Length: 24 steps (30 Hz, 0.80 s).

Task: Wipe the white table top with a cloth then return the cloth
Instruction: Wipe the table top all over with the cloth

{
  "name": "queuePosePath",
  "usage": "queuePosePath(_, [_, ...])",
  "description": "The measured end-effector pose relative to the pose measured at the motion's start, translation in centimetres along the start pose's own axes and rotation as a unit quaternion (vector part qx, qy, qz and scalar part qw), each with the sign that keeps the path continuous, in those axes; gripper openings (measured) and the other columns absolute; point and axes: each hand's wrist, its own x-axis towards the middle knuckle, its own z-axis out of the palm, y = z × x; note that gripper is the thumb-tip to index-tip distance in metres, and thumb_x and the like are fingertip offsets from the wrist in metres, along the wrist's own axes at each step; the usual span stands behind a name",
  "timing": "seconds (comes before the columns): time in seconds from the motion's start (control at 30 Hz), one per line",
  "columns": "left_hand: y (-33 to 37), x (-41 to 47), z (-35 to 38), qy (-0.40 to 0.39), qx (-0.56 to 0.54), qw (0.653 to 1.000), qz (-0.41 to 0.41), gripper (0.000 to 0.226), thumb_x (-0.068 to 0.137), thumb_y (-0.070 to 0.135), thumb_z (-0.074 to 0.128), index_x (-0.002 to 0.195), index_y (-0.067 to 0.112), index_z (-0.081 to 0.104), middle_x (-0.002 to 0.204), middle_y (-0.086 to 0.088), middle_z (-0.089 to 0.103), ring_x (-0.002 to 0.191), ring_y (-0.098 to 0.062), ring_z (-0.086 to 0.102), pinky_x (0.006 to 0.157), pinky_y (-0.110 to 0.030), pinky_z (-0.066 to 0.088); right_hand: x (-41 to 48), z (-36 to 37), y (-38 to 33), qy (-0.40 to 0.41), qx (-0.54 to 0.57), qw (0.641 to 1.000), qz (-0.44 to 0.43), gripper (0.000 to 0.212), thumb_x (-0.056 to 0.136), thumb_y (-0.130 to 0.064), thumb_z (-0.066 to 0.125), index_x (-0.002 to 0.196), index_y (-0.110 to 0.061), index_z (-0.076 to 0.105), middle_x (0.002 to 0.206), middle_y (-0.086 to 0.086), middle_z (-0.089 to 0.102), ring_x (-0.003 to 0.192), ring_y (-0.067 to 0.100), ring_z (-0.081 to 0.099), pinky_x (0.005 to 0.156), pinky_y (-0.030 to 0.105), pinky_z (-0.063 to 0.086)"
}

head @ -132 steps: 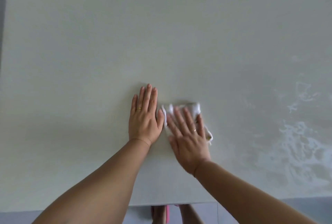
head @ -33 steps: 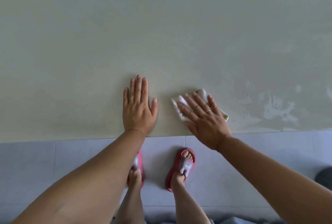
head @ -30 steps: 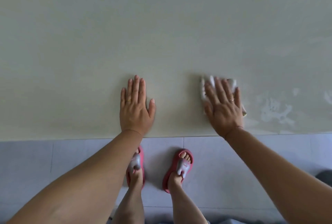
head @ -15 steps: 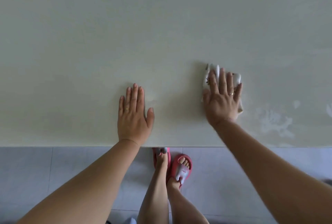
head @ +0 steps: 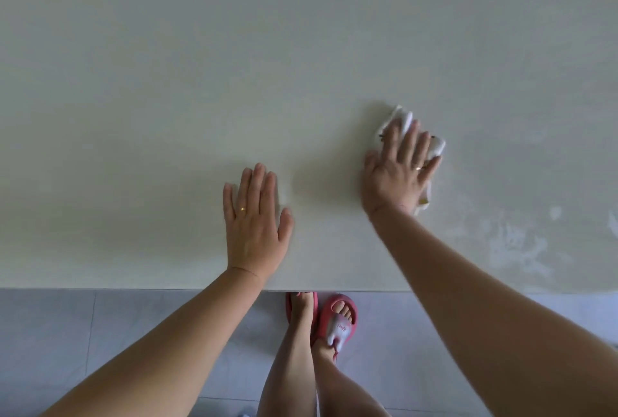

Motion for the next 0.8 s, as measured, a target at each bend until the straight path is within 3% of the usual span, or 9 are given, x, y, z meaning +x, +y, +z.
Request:
queuePosePath(0.1, [0.9, 3.3, -0.5, 0.023, -0.007, 1.0, 0.014, 0.057, 0.092, 0.031, 0.039, 0.141, 0.001, 0.04, 0.151, -0.017, 0.035, 0.14, -0.033, 0.032, 0.116, -0.048, 0.015, -3.2, 1.1, -3.4, -0.035, -0.035, 0.972, -0.23, 0.061, 0.096, -0.042, 0.027, 0.151, -0.027, 0.006, 0.16, 0.001, 0.003, 0.147, 0.024, -0.003, 0.116, 0.048, -0.01])
queuePosePath(0.2, [1.5, 7.3, -0.6, 0.034, -0.011, 0.999, 0.037, 0.058, 0.095, 0.032, 0.037, 0.143, 0.001, 0.036, 0.152, -0.018, 0.032, 0.142, -0.033, 0.029, 0.117, -0.047, 0.017, -0.9, 0.1, -1.2, -0.022, -0.079, 0.918, -0.389, 0.056, 0.097, -0.042, 0.034, 0.15, -0.028, 0.02, 0.157, -0.001, 0.021, 0.145, 0.024, 0.017, 0.117, 0.049, 0.01])
queuePosePath(0.27, [1.6, 9.6, -0.3, 0.018, -0.01, 0.999, 0.05, 0.061, 0.096, 0.037, 0.034, 0.147, 0.003, 0.03, 0.155, -0.015, 0.026, 0.144, -0.03, 0.023, 0.118, -0.044, 0.012, 2.6, -0.7, 0.8, -0.002, -0.087, 0.941, -0.328, 0.055, 0.098, -0.039, 0.033, 0.15, -0.029, 0.017, 0.157, 0.0, 0.021, 0.145, 0.025, 0.018, 0.115, 0.049, 0.008])
queuePosePath(0.33, [1.5, 11.0, 0.4, -0.008, -0.008, 0.999, 0.053, 0.064, 0.098, 0.041, 0.031, 0.15, 0.006, 0.02, 0.158, -0.012, 0.016, 0.147, -0.026, 0.013, 0.119, -0.04, 0.005, 5.5, -1.5, 1.7, -0.005, -0.041, 0.985, -0.17, 0.055, 0.099, -0.04, 0.028, 0.15, -0.03, 0.011, 0.16, 0.0, 0.01, 0.146, 0.023, 0.008, 0.117, 0.048, -0.001])
queuePosePath(0.43, [1.5, 11.5, 1.4, -0.013, -0.01, 0.999, 0.045, 0.064, 0.098, 0.042, 0.03, 0.15, 0.006, 0.018, 0.159, -0.011, 0.015, 0.147, -0.026, 0.012, 0.12, -0.039, 0.005, 5.0, -0.8, -1.5, 0.008, -0.003, 1.0, -0.019, 0.058, 0.098, -0.042, 0.027, 0.151, -0.027, 0.008, 0.16, 0.002, 0.001, 0.147, 0.024, -0.002, 0.116, 0.049, -0.008])
queuePosePath(0.53, [1.3, 11.4, 1.2, 0.006, -0.012, 0.999, 0.048, 0.062, 0.097, 0.038, 0.032, 0.147, 0.002, 0.029, 0.155, -0.016, 0.026, 0.145, -0.03, 0.022, 0.119, -0.044, 0.016, 1.4, 0.0, -5.1, -0.031, -0.019, 0.984, -0.176, 0.057, 0.099, -0.044, 0.025, 0.151, -0.03, 0.008, 0.16, -0.002, 0.001, 0.147, 0.022, -0.004, 0.116, 0.045, -0.014])
queuePosePath(0.63, [1.4, 11.6, 0.9, -0.01, -0.009, 0.999, 0.051, 0.062, 0.096, 0.037, 0.028, 0.147, 0.002, 0.028, 0.155, -0.016, 0.025, 0.145, -0.028, 0.02, 0.119, -0.043, 0.013, 2.8, -1.1, -3.4, -0.052, -0.071, 0.935, -0.344, 0.053, 0.099, -0.043, 0.025, 0.15, -0.031, 0.016, 0.159, -0.003, 0.012, 0.147, 0.022, 0.008, 0.118, 0.046, 0.0])
queuePosePath(0.7, [1.4, 11.7, 1.0, -0.03, -0.006, 0.998, 0.046, 0.064, 0.096, 0.038, 0.024, 0.149, 0.004, 0.021, 0.158, -0.013, 0.019, 0.147, -0.026, 0.014, 0.12, -0.04, 0.006, 5.6, -2.0, -1.2, -0.039, -0.095, 0.942, -0.321, 0.052, 0.1, -0.042, 0.022, 0.15, -0.031, 0.014, 0.159, -0.004, 0.011, 0.147, 0.021, 0.007, 0.118, 0.045, 0.0])
queuePosePath(0.8, [1.2, 11.7, 1.2, -0.038, 0.003, 0.998, 0.046, 0.064, 0.096, 0.04, 0.025, 0.15, 0.005, 0.018, 0.159, -0.011, 0.016, 0.147, -0.025, 0.012, 0.12, -0.039, 0.003, 8.4, -2.1, -1.4, -0.028, -0.028, 0.995, -0.092, 0.054, 0.099, -0.042, 0.021, 0.15, -0.032, 0.006, 0.16, -0.003, 0.0, 0.147, 0.019, -0.003, 0.117, 0.044, -0.009])
